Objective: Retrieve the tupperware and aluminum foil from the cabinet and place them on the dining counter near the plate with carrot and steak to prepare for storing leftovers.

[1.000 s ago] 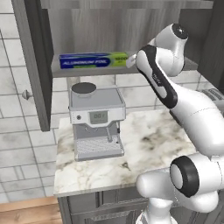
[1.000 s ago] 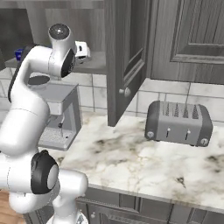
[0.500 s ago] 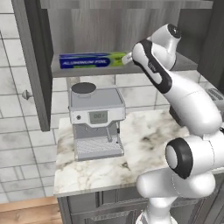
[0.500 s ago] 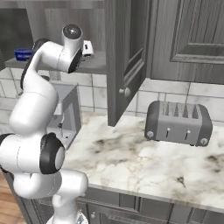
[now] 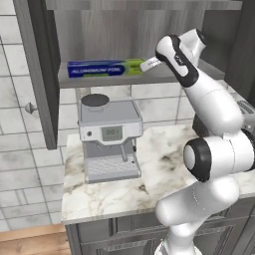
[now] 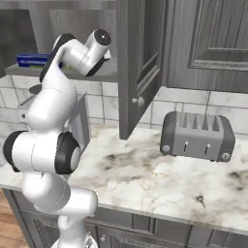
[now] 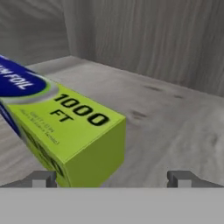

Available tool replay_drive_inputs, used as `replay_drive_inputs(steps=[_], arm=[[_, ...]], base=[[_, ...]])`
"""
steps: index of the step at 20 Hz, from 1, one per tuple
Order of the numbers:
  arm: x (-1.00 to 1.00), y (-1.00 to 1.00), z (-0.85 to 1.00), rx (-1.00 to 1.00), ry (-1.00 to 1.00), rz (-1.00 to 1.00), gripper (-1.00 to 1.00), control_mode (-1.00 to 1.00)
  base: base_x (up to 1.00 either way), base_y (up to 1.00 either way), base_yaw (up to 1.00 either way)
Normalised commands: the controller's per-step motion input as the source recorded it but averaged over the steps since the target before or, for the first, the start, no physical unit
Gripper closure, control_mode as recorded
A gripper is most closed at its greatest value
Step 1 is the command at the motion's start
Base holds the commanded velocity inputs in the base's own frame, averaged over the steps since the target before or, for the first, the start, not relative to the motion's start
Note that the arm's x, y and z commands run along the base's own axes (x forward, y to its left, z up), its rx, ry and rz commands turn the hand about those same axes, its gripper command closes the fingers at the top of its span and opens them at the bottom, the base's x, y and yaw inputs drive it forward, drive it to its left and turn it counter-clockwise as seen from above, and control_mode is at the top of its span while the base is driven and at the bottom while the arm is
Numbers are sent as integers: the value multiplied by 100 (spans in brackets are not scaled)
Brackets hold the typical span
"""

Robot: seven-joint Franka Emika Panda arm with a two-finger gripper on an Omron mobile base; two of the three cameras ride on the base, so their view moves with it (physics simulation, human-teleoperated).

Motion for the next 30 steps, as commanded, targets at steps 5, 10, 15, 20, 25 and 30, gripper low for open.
replay_drive_inputs(steps=[5,10,15,20,25,30], arm=[[36,0,0,0,-5,21,-100,-100],[33,0,0,0,-6,19,-100,-100],[9,14,0,0,-7,24,-100,-100],[13,31,-7,-4,-2,20,-100,-100],[22,21,-7,-2,0,15,-100,-100],[4,22,-8,-2,0,15,-100,-100]], base=[[0,0,0],[0,0,0],[0,0,0],[0,0,0],[0,0,0],[0,0,0]])
